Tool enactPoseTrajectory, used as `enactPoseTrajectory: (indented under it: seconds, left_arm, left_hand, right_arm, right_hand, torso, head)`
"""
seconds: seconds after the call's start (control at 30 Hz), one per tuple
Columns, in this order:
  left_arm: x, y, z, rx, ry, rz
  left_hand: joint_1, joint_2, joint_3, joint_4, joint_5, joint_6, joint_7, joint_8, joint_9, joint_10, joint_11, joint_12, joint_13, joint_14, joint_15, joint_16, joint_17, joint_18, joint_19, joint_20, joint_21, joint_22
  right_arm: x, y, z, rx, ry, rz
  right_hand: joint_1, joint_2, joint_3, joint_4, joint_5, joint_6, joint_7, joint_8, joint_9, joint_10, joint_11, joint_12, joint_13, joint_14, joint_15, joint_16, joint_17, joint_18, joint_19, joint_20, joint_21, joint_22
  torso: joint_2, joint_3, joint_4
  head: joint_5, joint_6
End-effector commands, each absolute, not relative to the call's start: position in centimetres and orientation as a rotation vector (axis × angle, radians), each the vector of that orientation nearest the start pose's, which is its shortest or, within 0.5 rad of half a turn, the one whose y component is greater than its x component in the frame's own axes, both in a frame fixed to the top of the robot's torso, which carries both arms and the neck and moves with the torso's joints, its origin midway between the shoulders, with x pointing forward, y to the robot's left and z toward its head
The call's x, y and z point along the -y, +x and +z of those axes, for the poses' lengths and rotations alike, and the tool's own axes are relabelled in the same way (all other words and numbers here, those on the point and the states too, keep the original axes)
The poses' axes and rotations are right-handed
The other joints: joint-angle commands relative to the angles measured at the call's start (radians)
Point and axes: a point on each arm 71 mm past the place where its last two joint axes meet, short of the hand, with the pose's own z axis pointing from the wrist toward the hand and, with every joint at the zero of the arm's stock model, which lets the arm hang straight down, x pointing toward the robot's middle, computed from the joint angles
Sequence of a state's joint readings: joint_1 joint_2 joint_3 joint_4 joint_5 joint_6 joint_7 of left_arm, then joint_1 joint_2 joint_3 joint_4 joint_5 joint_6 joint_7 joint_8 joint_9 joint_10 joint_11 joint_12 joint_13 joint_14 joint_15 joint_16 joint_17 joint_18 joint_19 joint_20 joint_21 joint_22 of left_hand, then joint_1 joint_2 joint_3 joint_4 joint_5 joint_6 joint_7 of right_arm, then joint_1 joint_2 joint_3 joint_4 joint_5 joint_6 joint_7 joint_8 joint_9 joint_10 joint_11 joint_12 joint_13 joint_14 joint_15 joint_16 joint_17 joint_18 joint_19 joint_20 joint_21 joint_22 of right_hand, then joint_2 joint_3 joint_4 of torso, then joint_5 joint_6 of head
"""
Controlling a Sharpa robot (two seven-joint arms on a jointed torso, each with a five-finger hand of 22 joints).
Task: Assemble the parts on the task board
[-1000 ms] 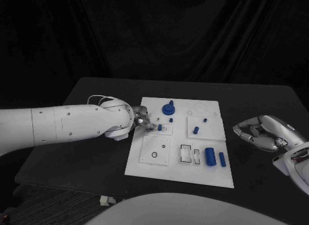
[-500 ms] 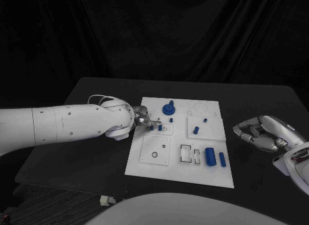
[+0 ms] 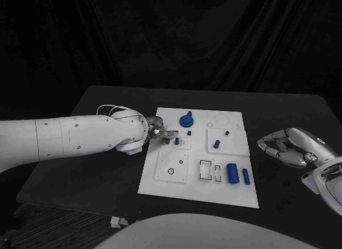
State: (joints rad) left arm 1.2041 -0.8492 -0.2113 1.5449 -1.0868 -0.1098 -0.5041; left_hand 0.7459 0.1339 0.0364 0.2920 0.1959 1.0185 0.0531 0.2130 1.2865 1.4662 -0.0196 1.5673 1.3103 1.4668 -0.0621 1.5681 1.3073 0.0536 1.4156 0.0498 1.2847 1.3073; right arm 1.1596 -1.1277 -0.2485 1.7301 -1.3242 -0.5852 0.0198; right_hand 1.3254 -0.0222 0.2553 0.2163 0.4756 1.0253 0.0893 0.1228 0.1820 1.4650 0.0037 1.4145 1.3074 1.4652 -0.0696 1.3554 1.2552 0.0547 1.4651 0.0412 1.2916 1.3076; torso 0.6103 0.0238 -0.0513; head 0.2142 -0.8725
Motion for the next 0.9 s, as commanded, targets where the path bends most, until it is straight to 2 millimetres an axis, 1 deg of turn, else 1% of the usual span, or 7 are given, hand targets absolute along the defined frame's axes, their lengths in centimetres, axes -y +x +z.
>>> enactPoseTrajectory:
  seconds: [0.03, 0.23, 0.33, 0.4, 0.43, 0.77, 0.9]
  left_arm:
    - [-22.50, 44.78, -27.49, -2.267, -0.268, -0.353]
    - [-22.54, 44.84, -27.46, -2.261, -0.270, -0.356]
    - [-22.54, 44.89, -27.42, -2.253, -0.272, -0.364]
    - [-22.54, 44.91, -27.38, -2.247, -0.274, -0.369]
    - [-22.56, 44.93, -27.36, -2.243, -0.275, -0.371]
    - [-22.76, 45.16, -26.96, -2.178, -0.294, -0.414]
    - [-22.64, 45.26, -26.62, -2.135, -0.291, -0.460]
  left_hand:
    - [0.003, 0.017, -0.013, 0.001, 0.018, -0.009, 0.000, 0.006, 0.005, 0.105, 0.008, 0.004, 0.260, 0.104, 0.007, 0.003, 0.263, 0.012, -0.003, 0.007, -0.002, 0.177]
    - [0.021, 0.034, -0.030, 0.001, 0.063, -0.016, 0.000, 0.015, 0.014, 0.105, 0.008, 0.004, 0.260, 0.104, 0.007, 0.003, 0.263, 0.013, -0.004, 0.007, -0.005, 0.176]
    - [0.058, 0.048, -0.043, 0.001, 0.133, -0.034, 0.002, 0.019, 0.021, 0.103, 0.010, 0.002, 0.259, 0.104, 0.008, 0.003, 0.263, 0.014, -0.007, 0.008, -0.010, 0.174]
    - [0.066, 0.049, -0.045, 0.001, 0.147, -0.040, 0.003, 0.019, 0.021, 0.103, 0.010, 0.001, 0.259, 0.104, 0.008, 0.003, 0.263, 0.014, -0.008, 0.009, -0.011, 0.174]
    - [0.080, 0.050, -0.047, 0.001, 0.166, -0.054, 0.005, 0.014, 0.020, 0.103, 0.012, 0.001, 0.259, 0.104, 0.010, 0.003, 0.263, 0.014, -0.009, 0.010, -0.013, 0.173]
    - [0.123, 0.038, -0.054, -0.001, 0.220, -0.060, 0.005, 0.027, 0.027, 0.105, 0.013, 0.004, 0.260, 0.104, 0.011, 0.003, 0.263, 0.014, -0.007, 0.011, -0.008, 0.175]
    - [0.144, 0.030, -0.055, -0.002, 0.227, -0.058, 0.002, 0.039, 0.034, 0.105, 0.011, 0.004, 0.260, 0.104, 0.010, 0.003, 0.263, 0.013, -0.006, 0.011, -0.007, 0.175]
  right_arm:
    - [27.87, 39.75, -23.94, -1.677, 0.034, 0.677]
    - [27.85, 39.77, -23.95, -1.678, 0.033, 0.677]
    - [27.83, 39.78, -23.96, -1.677, 0.033, 0.677]
    - [27.82, 39.78, -23.96, -1.677, 0.033, 0.677]
    - [27.82, 39.78, -23.96, -1.677, 0.033, 0.677]
    - [27.85, 39.76, -23.96, -1.678, 0.034, 0.677]
    - [27.85, 39.75, -23.96, -1.678, 0.034, 0.677]
  right_hand:
    - [0.009, -0.002, 0.001, -0.007, 0.005, 0.001, 0.004, -0.005, 0.001, 0.000, 0.005, -0.006, 0.045, 0.050, 0.008, -0.004, -0.001, 0.007, 0.001, 0.006, -0.006, 0.181]
    - [0.009, -0.002, 0.001, -0.007, 0.005, 0.001, 0.004, -0.005, 0.001, 0.000, 0.005, -0.006, 0.045, 0.050, 0.008, -0.004, -0.001, 0.007, 0.001, 0.006, -0.006, 0.181]
    - [0.009, -0.002, 0.001, -0.007, 0.005, 0.001, 0.004, -0.005, 0.001, 0.000, 0.005, -0.006, 0.045, 0.050, 0.008, -0.004, -0.001, 0.007, 0.001, 0.006, -0.006, 0.181]
    - [0.009, -0.002, 0.001, -0.007, 0.005, 0.001, 0.004, -0.005, 0.001, 0.000, 0.005, -0.006, 0.045, 0.050, 0.008, -0.004, -0.001, 0.007, 0.001, 0.006, -0.006, 0.181]
    - [0.011, -0.001, 0.003, -0.009, 0.006, 0.001, 0.004, -0.005, 0.001, 0.000, 0.005, -0.006, 0.046, 0.050, 0.008, -0.004, -0.001, 0.007, 0.001, 0.006, -0.007, 0.181]
    - [0.010, -0.001, 0.003, -0.009, 0.006, 0.001, 0.005, -0.006, 0.001, 0.001, 0.005, -0.005, 0.046, 0.050, 0.009, -0.004, -0.001, 0.007, 0.001, 0.006, -0.007, 0.181]
    - [0.010, -0.001, 0.003, -0.009, 0.006, 0.001, 0.005, -0.006, 0.002, 0.000, 0.005, -0.006, 0.045, 0.050, 0.009, -0.004, -0.002, 0.007, 0.001, 0.006, -0.007, 0.181]
  torso:
    - [0.000, -0.0003, 0.0002]
    - [0.001, 0.0002, 0.0004]
    - [0.000, 0.0001, 0.0003]
    - [0.001, -0.0001, 0.0002]
    - [0.001, -0.0001, 0.0003]
    - [0.001, 0.0002, 0.0004]
    - [0.001, 0.0000, 0.0009]
  head:
    - [0.001, 0.000]
    - [0.000, 0.000]
    - [0.000, 0.000]
    - [0.000, 0.000]
    - [0.000, 0.000]
    - [0.001, 0.000]
    - [-0.001, 0.000]
